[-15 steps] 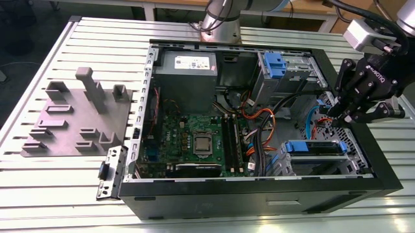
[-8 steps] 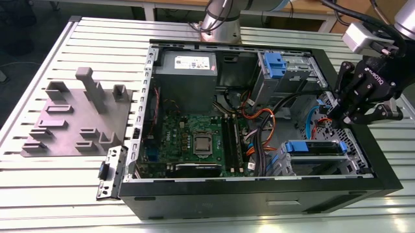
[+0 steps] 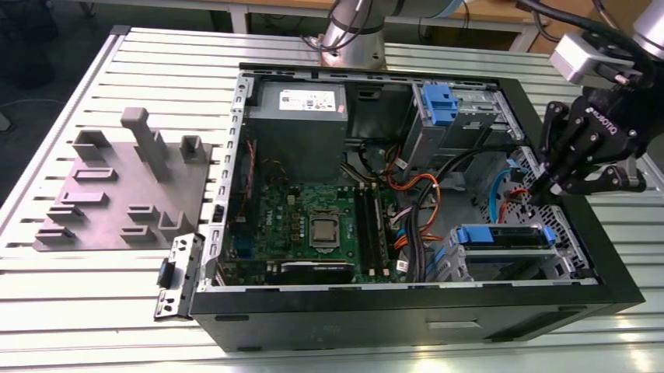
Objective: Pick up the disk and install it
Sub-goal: 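Insert the first disk wire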
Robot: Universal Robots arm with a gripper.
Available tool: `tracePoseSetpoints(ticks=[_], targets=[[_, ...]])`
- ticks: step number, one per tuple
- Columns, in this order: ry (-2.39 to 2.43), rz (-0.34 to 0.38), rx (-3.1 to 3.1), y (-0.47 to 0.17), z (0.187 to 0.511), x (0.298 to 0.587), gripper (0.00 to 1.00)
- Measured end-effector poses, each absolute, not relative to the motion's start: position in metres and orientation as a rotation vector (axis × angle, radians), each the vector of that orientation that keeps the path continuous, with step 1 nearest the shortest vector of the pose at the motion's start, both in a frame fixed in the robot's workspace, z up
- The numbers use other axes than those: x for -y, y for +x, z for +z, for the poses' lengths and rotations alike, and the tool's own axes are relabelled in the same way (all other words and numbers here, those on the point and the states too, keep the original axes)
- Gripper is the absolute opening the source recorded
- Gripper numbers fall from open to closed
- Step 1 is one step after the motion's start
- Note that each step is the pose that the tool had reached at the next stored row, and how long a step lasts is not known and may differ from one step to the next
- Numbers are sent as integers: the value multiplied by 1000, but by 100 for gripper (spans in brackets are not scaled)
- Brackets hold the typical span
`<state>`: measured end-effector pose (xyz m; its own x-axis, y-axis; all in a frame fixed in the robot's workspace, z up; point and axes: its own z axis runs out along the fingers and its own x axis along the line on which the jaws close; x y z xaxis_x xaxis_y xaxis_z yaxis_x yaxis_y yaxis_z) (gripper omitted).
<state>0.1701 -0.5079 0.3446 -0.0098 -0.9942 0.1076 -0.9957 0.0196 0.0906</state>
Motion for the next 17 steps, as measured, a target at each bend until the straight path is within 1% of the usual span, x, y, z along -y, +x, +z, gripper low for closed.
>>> tracePoseSetpoints(ticks=[11, 17], targets=[[2111, 36, 2141, 159, 344, 511, 16], [2130, 76, 2161, 153, 344, 513, 16]])
